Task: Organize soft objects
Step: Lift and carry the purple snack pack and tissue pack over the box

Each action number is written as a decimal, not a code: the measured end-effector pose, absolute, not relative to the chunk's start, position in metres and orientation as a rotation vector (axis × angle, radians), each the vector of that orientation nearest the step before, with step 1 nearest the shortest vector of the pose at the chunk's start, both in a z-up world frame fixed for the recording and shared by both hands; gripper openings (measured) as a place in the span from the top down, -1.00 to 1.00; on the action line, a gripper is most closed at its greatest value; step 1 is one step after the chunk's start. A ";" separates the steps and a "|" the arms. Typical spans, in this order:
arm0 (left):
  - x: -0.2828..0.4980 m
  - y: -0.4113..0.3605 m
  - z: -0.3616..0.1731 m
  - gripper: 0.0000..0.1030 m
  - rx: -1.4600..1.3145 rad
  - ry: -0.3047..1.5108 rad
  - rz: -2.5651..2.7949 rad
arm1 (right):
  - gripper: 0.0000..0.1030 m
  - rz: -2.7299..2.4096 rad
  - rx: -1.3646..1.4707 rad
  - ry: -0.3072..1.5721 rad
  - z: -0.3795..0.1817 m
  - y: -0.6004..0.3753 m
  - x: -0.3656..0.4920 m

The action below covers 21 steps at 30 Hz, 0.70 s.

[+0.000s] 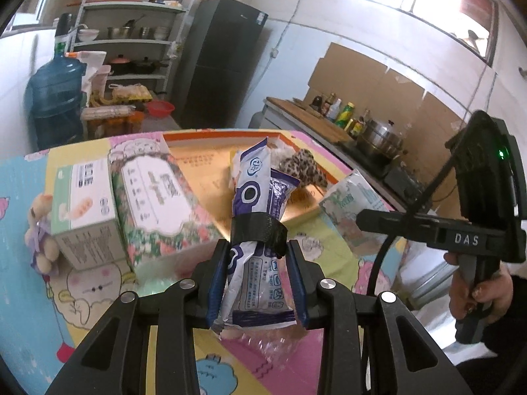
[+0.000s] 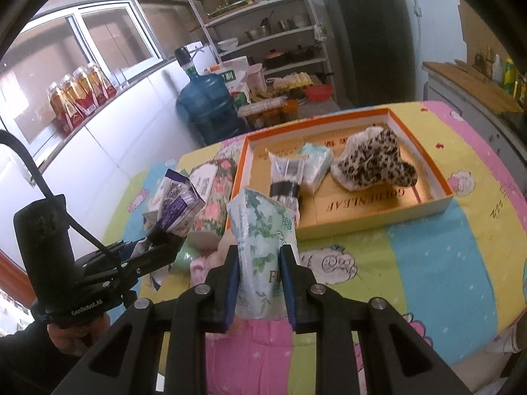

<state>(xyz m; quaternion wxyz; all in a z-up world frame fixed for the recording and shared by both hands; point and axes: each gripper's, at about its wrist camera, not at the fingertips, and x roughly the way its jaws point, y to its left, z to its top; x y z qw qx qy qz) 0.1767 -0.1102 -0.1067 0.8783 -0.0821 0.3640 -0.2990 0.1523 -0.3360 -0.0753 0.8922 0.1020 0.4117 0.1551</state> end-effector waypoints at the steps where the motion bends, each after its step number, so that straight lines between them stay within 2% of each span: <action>1: 0.179 -0.112 -0.104 0.31 -0.174 0.757 -0.620 | 0.52 0.323 0.212 0.849 -0.073 -0.338 0.154; 21: 0.254 -0.159 -0.077 0.33 -0.190 0.765 -0.491 | 0.52 0.361 0.241 0.785 -0.053 -0.387 0.221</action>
